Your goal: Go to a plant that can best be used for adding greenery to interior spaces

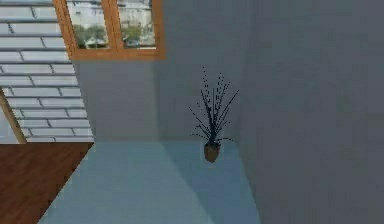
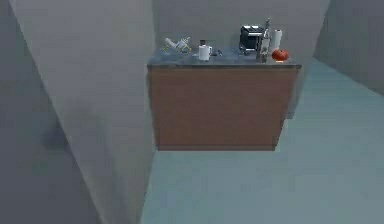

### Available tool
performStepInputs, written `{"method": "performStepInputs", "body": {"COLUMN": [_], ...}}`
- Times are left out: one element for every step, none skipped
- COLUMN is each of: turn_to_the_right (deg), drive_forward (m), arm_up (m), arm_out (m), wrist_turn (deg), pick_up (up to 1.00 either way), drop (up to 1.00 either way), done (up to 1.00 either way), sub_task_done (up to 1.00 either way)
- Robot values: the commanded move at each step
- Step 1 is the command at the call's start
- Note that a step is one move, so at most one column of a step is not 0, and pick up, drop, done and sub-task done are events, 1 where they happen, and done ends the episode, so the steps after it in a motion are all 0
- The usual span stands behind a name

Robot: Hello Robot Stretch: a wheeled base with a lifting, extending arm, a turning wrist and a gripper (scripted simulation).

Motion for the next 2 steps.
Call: {"method": "performStepInputs", "body": {"turn_to_the_right": [0.0,9.0], "drive_forward": [0.60,0.00], "arm_up": [0.00,0.00], "arm_out": [0.00,0.00], "wrist_turn": [0.0,0.0], "pick_up": [0.00,0.00], "drop": [0.00,0.00], "done": [0.00,0.00], "sub_task_done": [0.00,0.00]}}
